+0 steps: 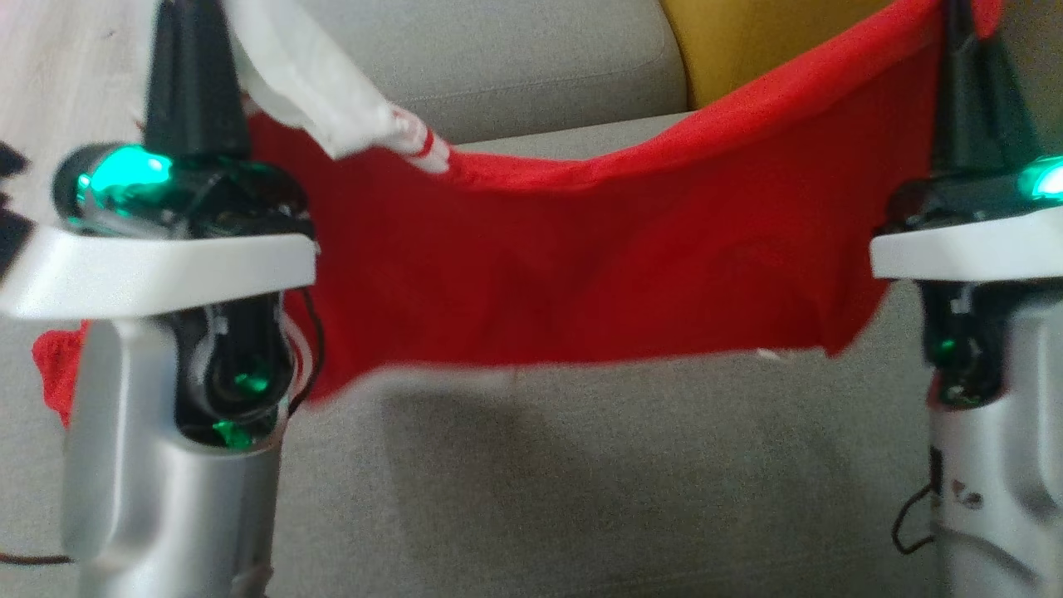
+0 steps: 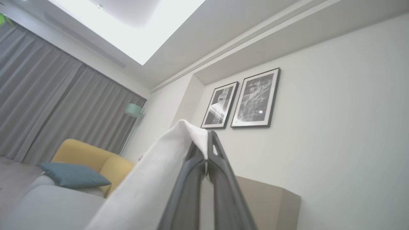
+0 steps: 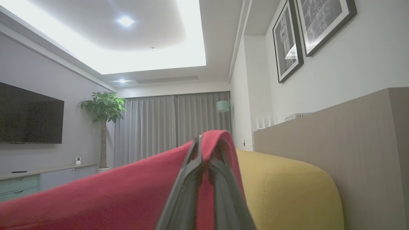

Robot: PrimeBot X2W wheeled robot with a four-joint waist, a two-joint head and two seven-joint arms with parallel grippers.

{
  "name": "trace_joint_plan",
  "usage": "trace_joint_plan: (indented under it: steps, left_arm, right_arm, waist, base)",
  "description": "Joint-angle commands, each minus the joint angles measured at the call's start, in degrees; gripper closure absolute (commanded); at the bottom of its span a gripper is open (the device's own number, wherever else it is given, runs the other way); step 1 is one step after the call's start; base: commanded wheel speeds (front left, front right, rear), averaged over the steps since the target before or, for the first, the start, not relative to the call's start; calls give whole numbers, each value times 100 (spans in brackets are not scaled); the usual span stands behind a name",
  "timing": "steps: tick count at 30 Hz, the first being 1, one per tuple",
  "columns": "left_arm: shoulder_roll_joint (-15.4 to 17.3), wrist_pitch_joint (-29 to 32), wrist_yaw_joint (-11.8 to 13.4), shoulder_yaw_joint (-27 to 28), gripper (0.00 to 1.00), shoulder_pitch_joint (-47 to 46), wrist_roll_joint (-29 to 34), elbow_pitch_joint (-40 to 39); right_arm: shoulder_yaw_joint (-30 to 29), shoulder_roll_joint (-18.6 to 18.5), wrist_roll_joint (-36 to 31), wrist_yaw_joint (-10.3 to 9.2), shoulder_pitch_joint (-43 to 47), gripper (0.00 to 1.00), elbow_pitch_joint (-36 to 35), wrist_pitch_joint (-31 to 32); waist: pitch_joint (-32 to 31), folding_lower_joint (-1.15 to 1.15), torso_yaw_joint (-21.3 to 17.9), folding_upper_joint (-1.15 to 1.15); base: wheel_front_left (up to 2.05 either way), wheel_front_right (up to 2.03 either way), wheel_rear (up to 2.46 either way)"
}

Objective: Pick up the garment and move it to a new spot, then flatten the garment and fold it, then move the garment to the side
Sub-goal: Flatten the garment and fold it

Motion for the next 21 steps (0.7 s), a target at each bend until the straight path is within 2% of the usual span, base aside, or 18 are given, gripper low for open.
trace_joint_plan:
  steps: [1,6,10,16,21]
  left_arm:
    - [69,73,47,222,100,-354,-18,-264]
    - [151,554,343,269,100,-796,-23,-754]
    - [335,894,401,340,100,-1296,-23,-457]
    - [708,1373,249,355,100,-2314,-22,862]
    - [1073,1404,-83,328,100,-3659,168,2284]
  right_arm:
    - [88,-20,-2,-3,-255,100,-283,91]
    - [-154,-10,150,-3,-332,100,-829,667]
    - [-429,-9,173,-3,-633,100,-710,1022]
    - [-701,-8,83,-3,-1713,100,360,1360]
    - [-867,-8,-474,-3,-3244,100,1810,1037]
  waist:
    - [-18,0,1,0]
    - [13,0,-2,0]
    - [208,0,-15,0]
    - [984,0,26,0]
    - [1814,0,163,0]
  base:
    - [0,0,0]
    - [0,0,0]
    - [0,0,0]
    - [0,0,0]
    - [0,0,0]
